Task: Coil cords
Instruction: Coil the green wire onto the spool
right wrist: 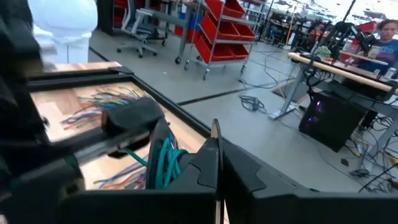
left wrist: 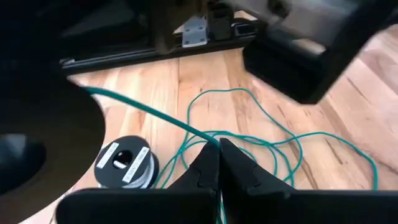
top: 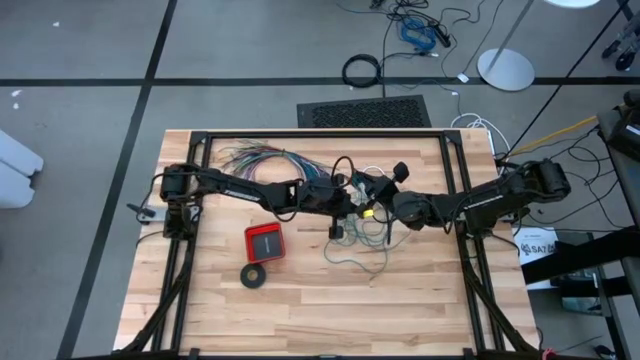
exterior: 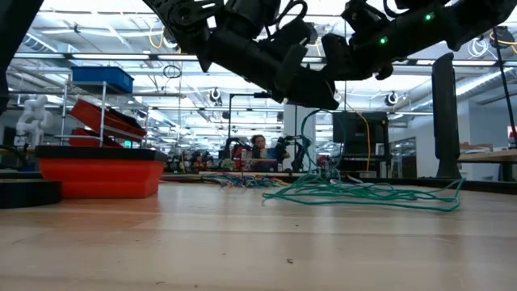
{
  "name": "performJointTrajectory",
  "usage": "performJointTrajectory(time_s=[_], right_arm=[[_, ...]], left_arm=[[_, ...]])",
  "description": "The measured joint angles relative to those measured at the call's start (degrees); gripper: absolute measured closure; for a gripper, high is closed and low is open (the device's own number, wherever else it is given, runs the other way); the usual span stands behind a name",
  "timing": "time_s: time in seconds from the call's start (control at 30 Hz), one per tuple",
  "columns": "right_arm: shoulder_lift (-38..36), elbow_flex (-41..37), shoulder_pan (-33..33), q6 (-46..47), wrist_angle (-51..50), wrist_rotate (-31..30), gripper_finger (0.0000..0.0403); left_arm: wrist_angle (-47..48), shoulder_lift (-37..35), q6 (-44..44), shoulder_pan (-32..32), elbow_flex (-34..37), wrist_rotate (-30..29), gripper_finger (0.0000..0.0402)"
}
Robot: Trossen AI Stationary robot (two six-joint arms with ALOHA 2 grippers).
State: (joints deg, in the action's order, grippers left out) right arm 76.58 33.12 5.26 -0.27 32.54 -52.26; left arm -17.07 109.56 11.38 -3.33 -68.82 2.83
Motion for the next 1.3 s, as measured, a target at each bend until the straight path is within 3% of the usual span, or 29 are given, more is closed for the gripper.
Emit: performJointTrajectory(time_s=[0.27,0.47,0.83,1.3], right_arm=[[-1.3,0.0,0.1,-1.4,1.2,0.1,0.0403],[-4.1,0.0,1.3,-3.5,0.7,0.1,0.0403],[-8.3,0.0,1.6,-4.0,-2.2,-0.1,0.0403],[-13.5,0.0,4.4,-8.7,-1.6,-0.3,0.0403]], left_arm=[[0.4,0.3,1.4,-0.6,0.0,-5.7,0.0400],[2.2,0.3,1.5,-2.6,0.0,-6.8,0.0399],[2.0,0.3,1.0,-6.3,1.5,-6.3,0.0296],[6.9,0.3,1.5,-10.8,2.5,-6.1,0.0286]])
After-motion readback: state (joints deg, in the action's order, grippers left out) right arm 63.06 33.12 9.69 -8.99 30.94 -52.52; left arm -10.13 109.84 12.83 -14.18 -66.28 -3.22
